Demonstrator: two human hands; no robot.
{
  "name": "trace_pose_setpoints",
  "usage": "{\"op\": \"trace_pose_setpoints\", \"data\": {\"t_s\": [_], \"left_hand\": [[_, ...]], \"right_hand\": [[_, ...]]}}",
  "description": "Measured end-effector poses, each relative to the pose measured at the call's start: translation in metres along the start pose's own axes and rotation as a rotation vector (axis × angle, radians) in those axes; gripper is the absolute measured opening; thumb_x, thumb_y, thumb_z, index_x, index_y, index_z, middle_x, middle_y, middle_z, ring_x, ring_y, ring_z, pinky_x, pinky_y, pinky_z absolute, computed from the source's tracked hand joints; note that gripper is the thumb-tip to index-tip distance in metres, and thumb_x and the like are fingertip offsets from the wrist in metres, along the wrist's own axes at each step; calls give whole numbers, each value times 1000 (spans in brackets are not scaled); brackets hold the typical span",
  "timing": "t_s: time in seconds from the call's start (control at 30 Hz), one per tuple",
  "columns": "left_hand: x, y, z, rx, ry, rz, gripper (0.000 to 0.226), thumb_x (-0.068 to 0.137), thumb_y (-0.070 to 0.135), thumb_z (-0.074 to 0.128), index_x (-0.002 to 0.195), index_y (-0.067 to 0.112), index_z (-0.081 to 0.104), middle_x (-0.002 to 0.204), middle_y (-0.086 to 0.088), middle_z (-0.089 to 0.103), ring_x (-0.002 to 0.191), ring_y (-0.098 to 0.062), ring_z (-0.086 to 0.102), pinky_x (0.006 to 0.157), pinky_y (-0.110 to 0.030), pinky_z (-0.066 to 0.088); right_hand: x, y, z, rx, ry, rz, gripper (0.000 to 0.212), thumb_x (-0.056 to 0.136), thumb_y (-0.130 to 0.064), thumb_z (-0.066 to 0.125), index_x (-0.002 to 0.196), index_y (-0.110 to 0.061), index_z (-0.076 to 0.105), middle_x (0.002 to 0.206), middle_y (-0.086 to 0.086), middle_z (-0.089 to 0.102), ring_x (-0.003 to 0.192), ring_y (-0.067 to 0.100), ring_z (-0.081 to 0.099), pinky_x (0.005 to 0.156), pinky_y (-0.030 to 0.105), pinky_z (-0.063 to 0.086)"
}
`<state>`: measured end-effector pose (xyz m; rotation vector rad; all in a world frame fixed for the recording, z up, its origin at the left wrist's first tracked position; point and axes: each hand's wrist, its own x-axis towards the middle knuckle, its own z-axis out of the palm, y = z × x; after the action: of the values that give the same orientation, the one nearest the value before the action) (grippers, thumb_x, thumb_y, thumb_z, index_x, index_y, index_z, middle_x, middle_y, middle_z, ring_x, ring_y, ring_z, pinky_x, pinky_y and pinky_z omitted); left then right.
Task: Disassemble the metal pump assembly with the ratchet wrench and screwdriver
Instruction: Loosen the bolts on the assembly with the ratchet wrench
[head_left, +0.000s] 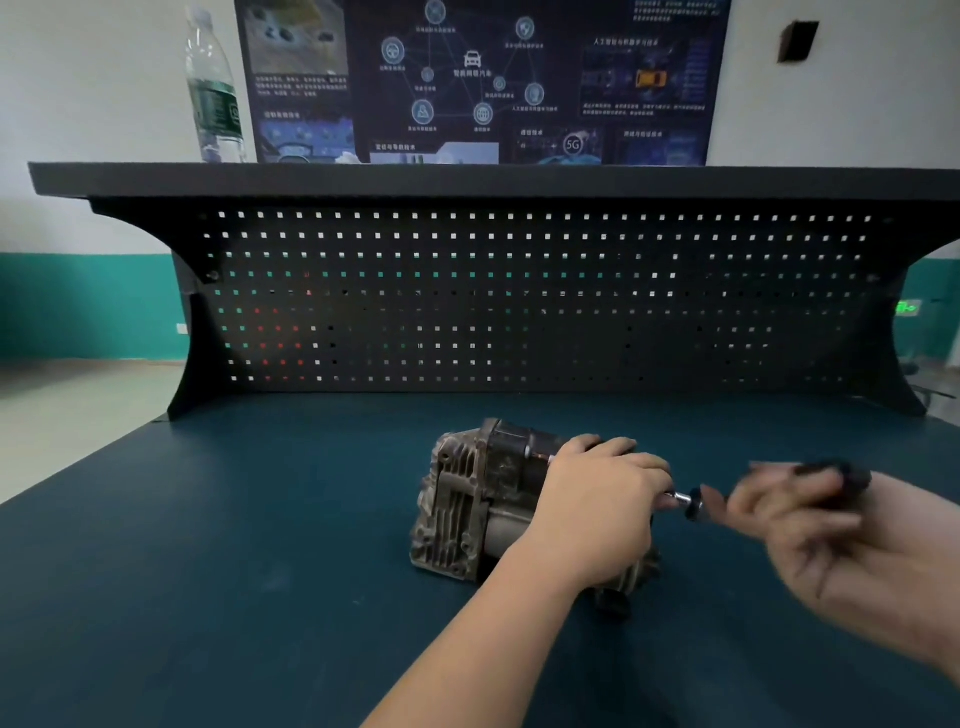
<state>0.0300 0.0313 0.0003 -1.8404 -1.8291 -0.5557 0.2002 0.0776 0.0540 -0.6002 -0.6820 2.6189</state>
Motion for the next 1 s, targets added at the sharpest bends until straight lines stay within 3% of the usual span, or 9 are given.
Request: {"op": "trace_pose_setpoints", "data": {"t_s": [0.1, 0.27, 0.4, 0.5, 0.6, 0.67, 0.77, 0.87, 1.0], "left_hand": [[0, 0, -2, 28, -18, 11, 25, 96, 35, 46, 101, 23, 67, 116, 12, 63, 119, -16, 50, 100, -35, 30], [-1, -2, -5, 90, -26, 62, 32, 95, 42, 41, 104, 26, 67, 115, 12, 62, 114, -18, 48, 93, -40, 35], [1, -1, -1, 74, -45, 24, 30, 96, 42, 41, 103, 28, 67, 116, 16, 60, 116, -17, 43, 93, -38, 30], [1, -1, 1, 23, -32, -9, 27, 94, 40, 46, 97, 27, 69, 113, 18, 62, 116, -17, 45, 96, -36, 28], [1, -1, 1, 37, -10, -8, 26, 94, 39, 47, 94, 27, 70, 110, 18, 64, 114, -16, 48, 95, -35, 32], [1, 0, 1, 66, -34, -10, 25, 95, 37, 45, 99, 27, 68, 114, 17, 62, 116, -16, 46, 96, -35, 30], [1, -2, -1, 100, -48, 4, 24, 94, 31, 42, 107, 24, 61, 118, 12, 59, 117, -17, 47, 96, -38, 32], [1, -7, -1, 114, -71, 3, 25, 96, 30, 39, 114, 25, 56, 125, 11, 56, 125, -15, 43, 97, -38, 29], [1, -8, 1, 115, -101, 6, 26, 100, 32, 33, 117, 28, 53, 129, 13, 53, 135, -12, 34, 102, -39, 24]], "right_hand": [[-8, 19, -11, -283, -102, -80, 33, 68, 9, 69, 95, -4, 54, 50, 2, 44, 22, 8, 33, 20, 20, 22], [16, 52, -52, -1086, 217, -403, 21, 100, -19, 43, 106, -13, 62, 52, 14, 58, 39, 23, 47, 42, 24, 37], [16, 54, -51, -1164, 228, -431, 19, 100, -18, 43, 105, -14, 61, 52, 11, 60, 44, 19, 51, 50, 25, 38], [10, 47, -30, -811, 161, -277, 21, 99, -10, 41, 94, 2, 58, 43, 10, 47, 24, 16, 31, 31, 16, 23], [-2, 8, 3, -7, 47, -45, 23, 82, -5, 41, 101, -13, 49, 48, 1, 41, 21, 8, 24, 25, 18, 16], [-9, -4, 14, 194, -3, 8, 23, 81, -3, 37, 97, -14, 48, 52, -2, 40, 22, 6, 26, 29, 14, 14], [-3, 30, -6, -357, 25, -131, 17, 90, -7, 43, 77, 0, 51, 47, 4, 42, 23, 9, 24, 28, 17, 17], [18, 67, -42, -1061, 291, -589, 15, 100, -10, 42, 100, -15, 55, 44, 2, 53, 36, 10, 44, 44, 22, 38], [21, 68, -45, -1177, 292, -570, 18, 100, -13, 42, 104, -24, 55, 45, 0, 54, 40, 9, 45, 49, 23, 38]]}}
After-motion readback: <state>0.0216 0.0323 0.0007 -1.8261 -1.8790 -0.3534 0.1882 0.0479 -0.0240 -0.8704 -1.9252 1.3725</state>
